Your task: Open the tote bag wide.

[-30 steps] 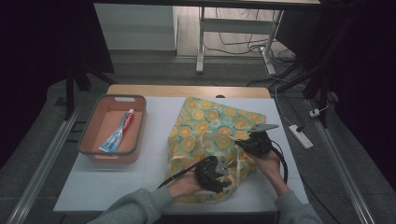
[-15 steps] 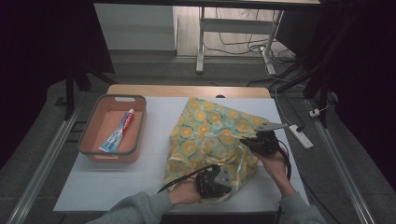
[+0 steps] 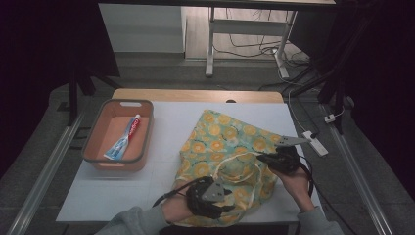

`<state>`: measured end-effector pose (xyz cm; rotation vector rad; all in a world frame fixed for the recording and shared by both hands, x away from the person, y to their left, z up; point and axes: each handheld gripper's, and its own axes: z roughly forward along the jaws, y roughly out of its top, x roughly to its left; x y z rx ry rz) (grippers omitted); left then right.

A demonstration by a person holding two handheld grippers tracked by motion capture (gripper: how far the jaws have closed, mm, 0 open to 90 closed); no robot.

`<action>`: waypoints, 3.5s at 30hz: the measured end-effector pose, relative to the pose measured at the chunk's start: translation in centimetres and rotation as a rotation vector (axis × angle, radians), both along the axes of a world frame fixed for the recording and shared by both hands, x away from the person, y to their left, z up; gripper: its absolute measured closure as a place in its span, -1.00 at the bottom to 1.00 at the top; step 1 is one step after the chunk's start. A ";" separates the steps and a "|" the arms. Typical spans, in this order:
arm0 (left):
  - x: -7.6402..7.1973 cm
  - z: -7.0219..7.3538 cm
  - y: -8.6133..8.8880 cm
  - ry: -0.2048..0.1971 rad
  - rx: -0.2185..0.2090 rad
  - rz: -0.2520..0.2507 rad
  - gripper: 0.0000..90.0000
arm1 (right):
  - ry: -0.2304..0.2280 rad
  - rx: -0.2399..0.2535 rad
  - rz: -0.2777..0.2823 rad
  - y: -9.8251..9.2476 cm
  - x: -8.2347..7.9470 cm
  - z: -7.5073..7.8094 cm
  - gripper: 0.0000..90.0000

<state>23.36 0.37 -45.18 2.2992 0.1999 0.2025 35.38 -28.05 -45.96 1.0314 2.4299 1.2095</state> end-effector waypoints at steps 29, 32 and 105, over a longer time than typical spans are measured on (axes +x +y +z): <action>7.2 -5.0 5.6 -0.035 0.277 0.365 0.16 | 0.025 -0.002 0.012 0.1 0.2 -0.5 0.95; 7.8 -5.1 6.3 -0.010 0.261 0.378 0.49 | 0.025 -0.003 0.014 0.1 0.2 -0.5 0.95; 17.6 -1.7 7.8 0.020 0.011 0.625 0.88 | -0.063 0.037 0.045 3.7 1.6 -0.2 0.96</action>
